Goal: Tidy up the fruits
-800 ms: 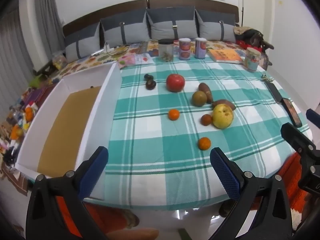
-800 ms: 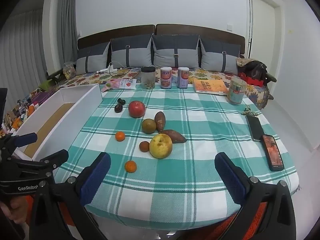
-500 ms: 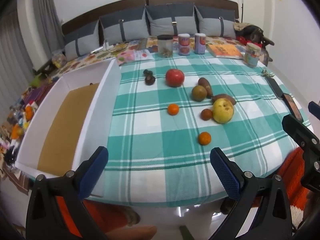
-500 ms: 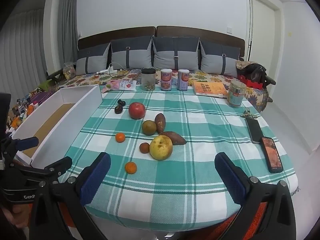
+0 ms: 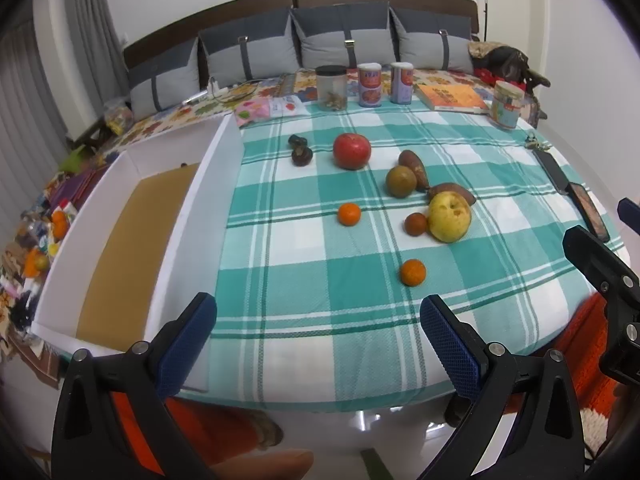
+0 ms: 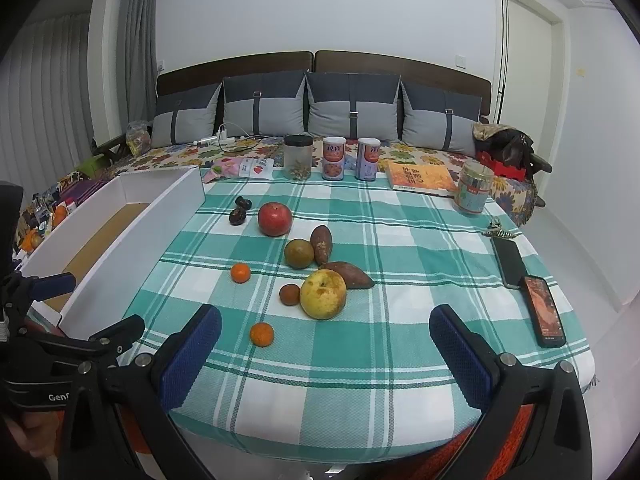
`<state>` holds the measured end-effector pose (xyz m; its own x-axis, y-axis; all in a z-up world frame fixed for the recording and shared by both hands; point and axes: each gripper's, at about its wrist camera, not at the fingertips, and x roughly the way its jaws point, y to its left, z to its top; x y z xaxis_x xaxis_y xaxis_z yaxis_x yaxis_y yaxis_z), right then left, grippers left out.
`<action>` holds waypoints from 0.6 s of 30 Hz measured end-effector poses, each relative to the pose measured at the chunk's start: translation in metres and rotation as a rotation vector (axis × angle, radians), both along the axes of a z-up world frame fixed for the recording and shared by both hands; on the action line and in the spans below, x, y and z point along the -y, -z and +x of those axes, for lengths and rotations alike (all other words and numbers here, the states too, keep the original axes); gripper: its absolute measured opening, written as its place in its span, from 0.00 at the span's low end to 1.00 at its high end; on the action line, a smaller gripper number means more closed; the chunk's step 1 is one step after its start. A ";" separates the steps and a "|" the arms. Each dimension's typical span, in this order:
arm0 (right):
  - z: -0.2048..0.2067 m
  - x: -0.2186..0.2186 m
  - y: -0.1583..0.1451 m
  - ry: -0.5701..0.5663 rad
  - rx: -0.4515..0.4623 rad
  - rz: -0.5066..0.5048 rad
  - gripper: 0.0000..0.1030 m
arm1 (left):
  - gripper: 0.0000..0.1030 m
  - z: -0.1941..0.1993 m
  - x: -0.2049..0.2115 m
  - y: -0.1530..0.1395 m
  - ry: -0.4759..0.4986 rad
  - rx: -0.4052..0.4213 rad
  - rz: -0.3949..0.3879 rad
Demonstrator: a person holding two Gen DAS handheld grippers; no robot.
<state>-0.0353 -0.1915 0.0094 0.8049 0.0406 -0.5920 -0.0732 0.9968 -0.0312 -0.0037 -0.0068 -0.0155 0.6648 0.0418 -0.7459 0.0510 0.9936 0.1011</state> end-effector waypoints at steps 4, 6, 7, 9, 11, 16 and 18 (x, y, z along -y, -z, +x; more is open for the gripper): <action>0.000 -0.001 0.000 0.000 -0.001 -0.001 1.00 | 0.99 0.000 -0.001 0.000 0.000 0.000 -0.002; 0.000 -0.001 0.000 0.000 -0.001 -0.001 1.00 | 0.99 0.000 -0.001 0.001 0.001 -0.002 -0.002; 0.000 -0.001 0.000 0.000 -0.001 -0.001 1.00 | 0.99 0.000 -0.002 0.001 0.000 -0.002 -0.002; -0.001 -0.001 0.001 0.000 -0.003 -0.001 1.00 | 0.99 0.000 -0.002 0.001 0.000 -0.002 -0.001; 0.000 -0.001 0.002 0.000 -0.005 0.000 1.00 | 0.99 0.000 -0.002 0.002 0.001 -0.002 -0.001; 0.000 -0.001 0.003 0.003 -0.006 0.000 1.00 | 0.99 0.000 -0.002 0.002 0.000 -0.004 -0.002; 0.000 0.000 0.004 0.005 -0.006 0.000 1.00 | 0.99 -0.001 -0.005 0.005 0.001 -0.005 -0.005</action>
